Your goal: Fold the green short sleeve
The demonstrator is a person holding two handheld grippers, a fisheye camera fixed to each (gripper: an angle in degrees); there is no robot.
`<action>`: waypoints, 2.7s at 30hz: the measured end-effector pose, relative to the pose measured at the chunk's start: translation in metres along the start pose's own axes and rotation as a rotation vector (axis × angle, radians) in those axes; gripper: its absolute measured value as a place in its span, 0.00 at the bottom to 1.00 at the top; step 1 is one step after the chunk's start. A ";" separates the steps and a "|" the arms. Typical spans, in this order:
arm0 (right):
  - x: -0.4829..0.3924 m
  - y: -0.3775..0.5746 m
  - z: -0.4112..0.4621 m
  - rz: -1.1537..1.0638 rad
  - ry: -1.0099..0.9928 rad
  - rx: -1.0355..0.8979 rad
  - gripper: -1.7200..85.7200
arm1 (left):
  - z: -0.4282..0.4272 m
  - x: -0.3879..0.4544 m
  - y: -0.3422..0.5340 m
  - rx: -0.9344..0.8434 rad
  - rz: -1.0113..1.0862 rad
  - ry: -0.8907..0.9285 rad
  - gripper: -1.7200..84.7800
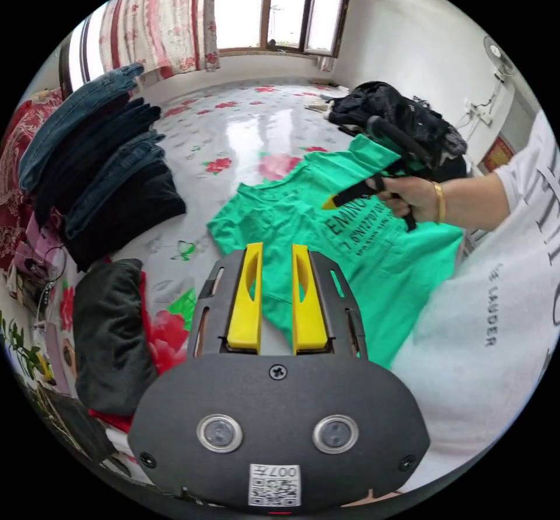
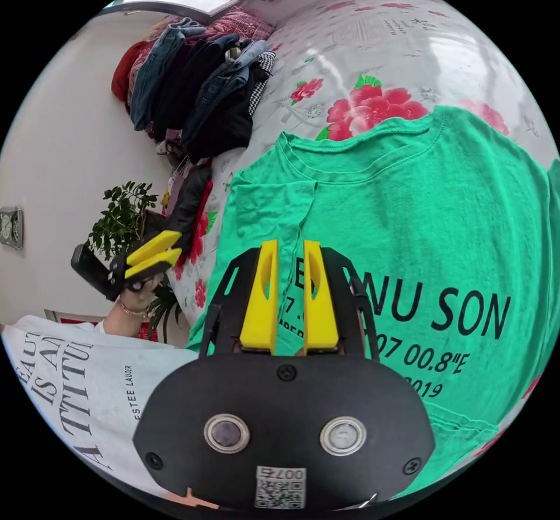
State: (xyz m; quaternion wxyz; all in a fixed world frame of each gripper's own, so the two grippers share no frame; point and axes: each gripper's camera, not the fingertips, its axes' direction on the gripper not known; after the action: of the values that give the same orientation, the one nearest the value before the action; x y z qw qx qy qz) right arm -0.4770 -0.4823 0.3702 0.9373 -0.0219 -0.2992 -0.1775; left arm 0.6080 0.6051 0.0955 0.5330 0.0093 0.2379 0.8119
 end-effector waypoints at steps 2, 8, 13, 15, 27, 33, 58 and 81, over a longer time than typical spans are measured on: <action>-0.010 0.001 0.009 -0.038 0.012 -0.032 0.09 | 0.014 -0.029 -0.015 -0.046 -0.059 -0.048 0.11; -0.027 -0.004 0.021 -0.069 0.045 -0.084 0.10 | 0.088 -0.096 -0.058 -0.237 -0.293 -0.044 0.09; -0.002 0.015 -0.033 0.036 0.090 0.068 0.10 | 0.093 -0.151 -0.019 -0.161 -0.646 0.105 0.04; 0.022 0.033 -0.069 0.147 0.125 0.180 0.10 | 0.085 -0.166 0.007 -0.096 -0.759 0.154 0.02; 0.116 0.116 -0.190 0.524 0.176 0.598 0.08 | 0.019 -0.144 0.079 -0.015 -0.880 0.062 0.01; 0.043 0.081 -0.139 0.227 0.264 0.409 0.03 | 0.007 -0.099 0.073 -0.038 -0.787 0.091 0.01; -0.027 0.114 -0.102 -0.046 0.380 0.228 0.04 | 0.008 -0.068 0.051 -0.082 -0.669 0.093 0.01; -0.033 0.085 -0.087 -0.195 0.321 0.045 0.10 | 0.042 -0.157 0.015 -0.094 -0.700 0.065 0.10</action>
State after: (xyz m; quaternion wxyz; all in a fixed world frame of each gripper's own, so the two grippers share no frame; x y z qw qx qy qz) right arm -0.4247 -0.4049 0.2861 0.9516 0.0566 -0.1506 -0.2620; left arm 0.6745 0.4803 0.1763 0.7709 -0.1233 0.2062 0.5900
